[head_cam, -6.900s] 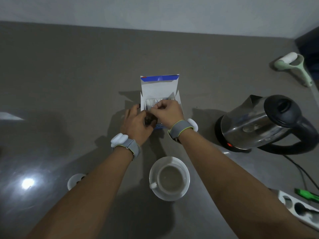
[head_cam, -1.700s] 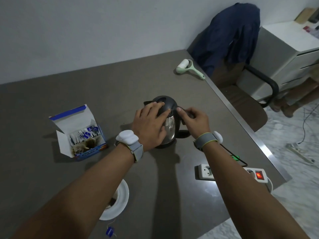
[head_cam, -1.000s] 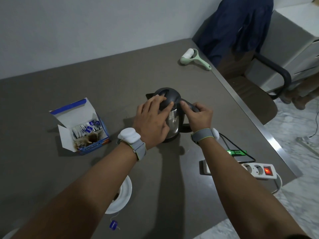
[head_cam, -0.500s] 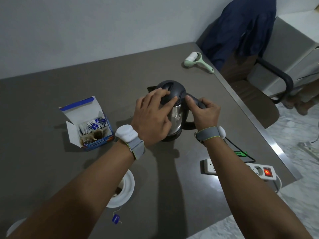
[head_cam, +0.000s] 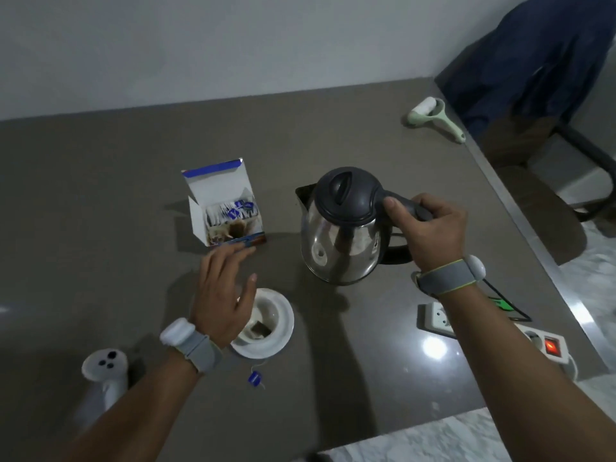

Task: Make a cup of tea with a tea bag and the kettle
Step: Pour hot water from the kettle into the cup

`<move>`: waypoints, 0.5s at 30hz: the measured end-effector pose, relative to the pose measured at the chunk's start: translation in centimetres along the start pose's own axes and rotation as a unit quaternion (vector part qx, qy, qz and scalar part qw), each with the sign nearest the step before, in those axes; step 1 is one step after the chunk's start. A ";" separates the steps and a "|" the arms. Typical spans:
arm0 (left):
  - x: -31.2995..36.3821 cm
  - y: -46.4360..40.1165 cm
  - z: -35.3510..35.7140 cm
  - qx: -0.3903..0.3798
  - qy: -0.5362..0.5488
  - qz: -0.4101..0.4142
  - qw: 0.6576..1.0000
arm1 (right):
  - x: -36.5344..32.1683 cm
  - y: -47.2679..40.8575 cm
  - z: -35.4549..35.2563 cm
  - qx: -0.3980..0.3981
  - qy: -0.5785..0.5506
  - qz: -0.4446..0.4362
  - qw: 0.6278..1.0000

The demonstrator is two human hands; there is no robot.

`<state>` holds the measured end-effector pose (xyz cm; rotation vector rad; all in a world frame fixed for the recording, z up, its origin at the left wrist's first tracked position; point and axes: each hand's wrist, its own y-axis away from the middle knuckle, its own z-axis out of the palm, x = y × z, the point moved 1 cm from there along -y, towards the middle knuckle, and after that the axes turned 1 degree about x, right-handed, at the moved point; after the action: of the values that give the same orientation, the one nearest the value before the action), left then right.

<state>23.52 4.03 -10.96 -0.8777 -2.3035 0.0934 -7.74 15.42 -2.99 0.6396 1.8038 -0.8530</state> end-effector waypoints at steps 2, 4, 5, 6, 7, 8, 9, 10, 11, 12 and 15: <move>-2.2 1.9 0.0 -0.033 0.000 -0.047 0.998 | -0.2 0.9 0.4 -0.019 0.008 -0.010 1.000; -3.8 3.6 -0.2 -0.066 -0.014 -0.095 0.993 | -0.4 1.9 0.9 -0.040 0.014 -0.014 0.999; -4.3 4.5 -0.4 -0.080 -0.022 -0.122 0.989 | -0.5 2.5 1.2 -0.053 0.015 -0.015 0.998; -4.7 5.2 -0.3 -0.095 -0.030 -0.145 0.985 | -0.6 2.8 1.2 -0.063 0.018 -0.016 0.998; -5.1 5.8 -0.2 -0.115 -0.037 -0.165 0.979 | -0.7 3.1 1.3 -0.074 0.022 -0.019 0.997; -5.4 6.6 -0.1 -0.136 -0.044 -0.186 0.972 | -0.8 3.6 1.5 -0.087 0.026 -0.019 0.996; -5.7 7.1 0.1 -0.155 -0.049 -0.203 0.966 | -0.9 4.0 1.6 -0.097 0.027 -0.020 0.995; -6.1 7.8 0.3 -0.170 -0.048 -0.220 0.959 | -1.1 4.4 1.7 -0.110 0.027 -0.020 0.993; -6.3 8.1 0.6 -0.183 -0.049 -0.233 0.954 | -1.2 4.7 1.7 -0.119 0.028 -0.020 0.992; -6.6 8.5 0.8 -0.197 -0.051 -0.244 0.948 | -1.4 5.0 1.7 -0.129 0.034 -0.020 0.991; -7.3 9.4 1.3 -0.236 -0.062 -0.262 0.934 | -1.6 5.8 1.9 -0.164 0.070 -0.017 0.984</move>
<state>32.16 6.99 -18.77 -0.4472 -2.6486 -0.6771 -1.78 17.45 -3.54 0.4659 2.0302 -0.5250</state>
